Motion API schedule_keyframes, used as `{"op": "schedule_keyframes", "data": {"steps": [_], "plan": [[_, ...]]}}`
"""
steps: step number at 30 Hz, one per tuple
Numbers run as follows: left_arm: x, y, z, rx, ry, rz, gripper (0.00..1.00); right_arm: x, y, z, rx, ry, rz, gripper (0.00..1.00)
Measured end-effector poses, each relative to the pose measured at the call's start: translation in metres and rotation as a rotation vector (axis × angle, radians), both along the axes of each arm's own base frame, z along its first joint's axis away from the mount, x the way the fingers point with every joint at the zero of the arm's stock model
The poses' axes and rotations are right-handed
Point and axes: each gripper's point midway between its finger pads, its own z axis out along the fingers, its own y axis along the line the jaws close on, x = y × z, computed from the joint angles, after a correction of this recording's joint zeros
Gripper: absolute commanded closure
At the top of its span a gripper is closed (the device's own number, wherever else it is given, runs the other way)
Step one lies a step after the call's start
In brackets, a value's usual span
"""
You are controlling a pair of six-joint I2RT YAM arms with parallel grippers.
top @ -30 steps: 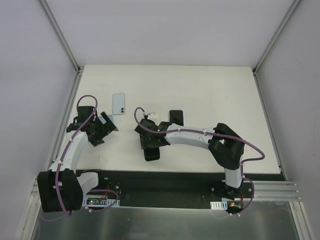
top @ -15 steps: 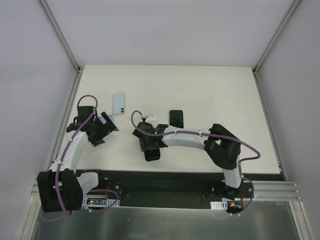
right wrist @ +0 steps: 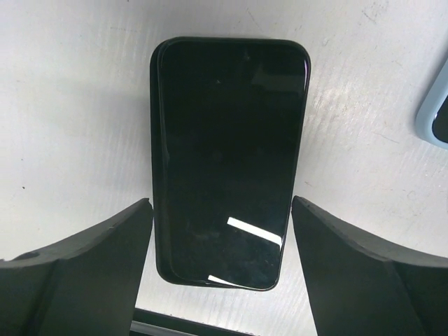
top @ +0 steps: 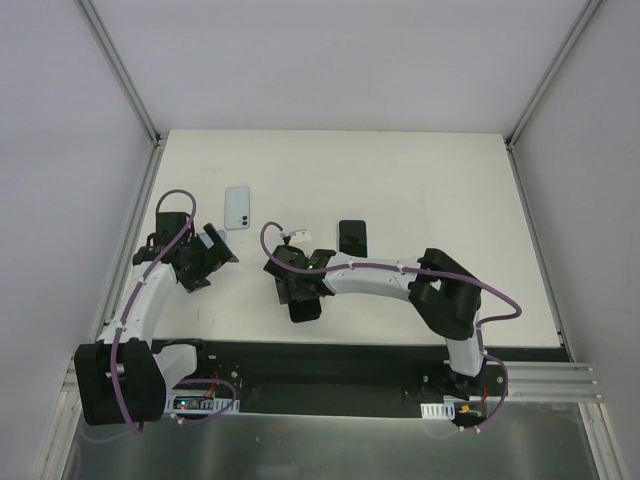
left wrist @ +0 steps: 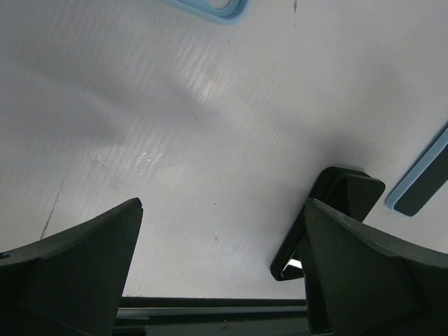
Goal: Put the phone into the phone case
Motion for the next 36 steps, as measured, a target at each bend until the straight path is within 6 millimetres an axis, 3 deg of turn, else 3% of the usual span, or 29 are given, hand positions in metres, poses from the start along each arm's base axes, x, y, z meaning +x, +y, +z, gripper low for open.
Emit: {"op": "schedule_keyframes", "data": {"steps": [9, 14, 21, 28, 32, 36], "plan": [[0.003, -0.017, 0.01, -0.086, -0.042, -0.07, 0.05, -0.003, 0.001, 0.005, 0.018, 0.009, 0.006, 0.33], [0.006, -0.04, 0.019, -0.205, -0.11, -0.166, 0.16, -0.005, 0.004, 0.027, 0.081, 0.003, 0.017, 0.39], [-0.017, -0.074, 0.0, -0.354, -0.093, -0.263, 0.21, -0.003, -0.022, 0.048, 0.112, -0.024, 0.008, 0.63], [-0.028, -0.111, -0.009, -0.394, -0.074, -0.388, 0.26, 0.006, -0.058, 0.025, 0.079, 0.012, -0.029, 0.71], [-0.027, -0.122, -0.019, -0.403, -0.044, -0.408, 0.28, -0.004, -0.062, 0.005, 0.092, 0.067, -0.004, 0.73], [-0.026, -0.125, -0.03, -0.408, -0.002, -0.397, 0.3, -0.012, -0.058, -0.001, 0.124, 0.099, 0.027, 0.74]]}}
